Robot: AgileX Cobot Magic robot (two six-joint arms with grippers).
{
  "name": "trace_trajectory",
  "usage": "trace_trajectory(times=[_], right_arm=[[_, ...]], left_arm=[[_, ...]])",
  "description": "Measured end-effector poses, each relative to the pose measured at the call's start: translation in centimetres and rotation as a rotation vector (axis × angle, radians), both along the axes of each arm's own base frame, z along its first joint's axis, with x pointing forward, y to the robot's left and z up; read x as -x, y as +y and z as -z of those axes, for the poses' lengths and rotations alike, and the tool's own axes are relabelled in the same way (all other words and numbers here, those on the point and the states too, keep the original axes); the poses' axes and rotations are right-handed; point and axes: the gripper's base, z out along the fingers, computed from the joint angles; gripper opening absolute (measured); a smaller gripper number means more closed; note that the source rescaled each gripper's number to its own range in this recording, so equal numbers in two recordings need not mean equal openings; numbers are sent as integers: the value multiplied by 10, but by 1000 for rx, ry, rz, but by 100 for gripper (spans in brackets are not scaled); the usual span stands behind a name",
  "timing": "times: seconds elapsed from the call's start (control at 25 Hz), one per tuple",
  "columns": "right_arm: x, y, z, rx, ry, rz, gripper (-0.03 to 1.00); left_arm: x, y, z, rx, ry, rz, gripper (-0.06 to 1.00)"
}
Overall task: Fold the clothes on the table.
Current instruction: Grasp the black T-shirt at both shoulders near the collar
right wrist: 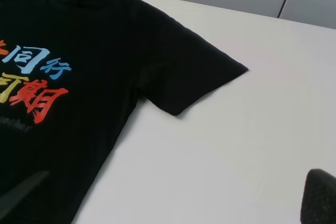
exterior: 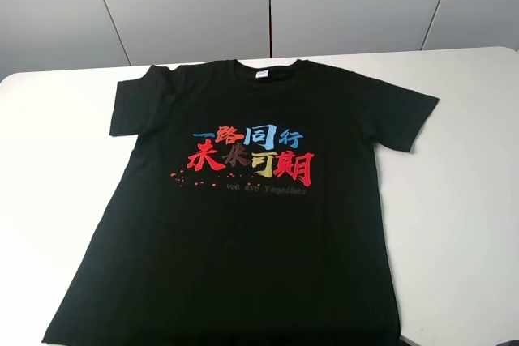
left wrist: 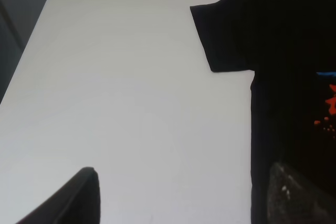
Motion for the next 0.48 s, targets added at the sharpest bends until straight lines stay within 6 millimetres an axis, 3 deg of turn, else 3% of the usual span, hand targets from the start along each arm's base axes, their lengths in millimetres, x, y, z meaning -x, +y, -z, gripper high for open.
trace_trajectory(times=[0.48], right_arm=[[-1, 4, -3, -41, -28, -23, 100]], left_arm=[[0, 0, 1, 0, 2, 0, 90]])
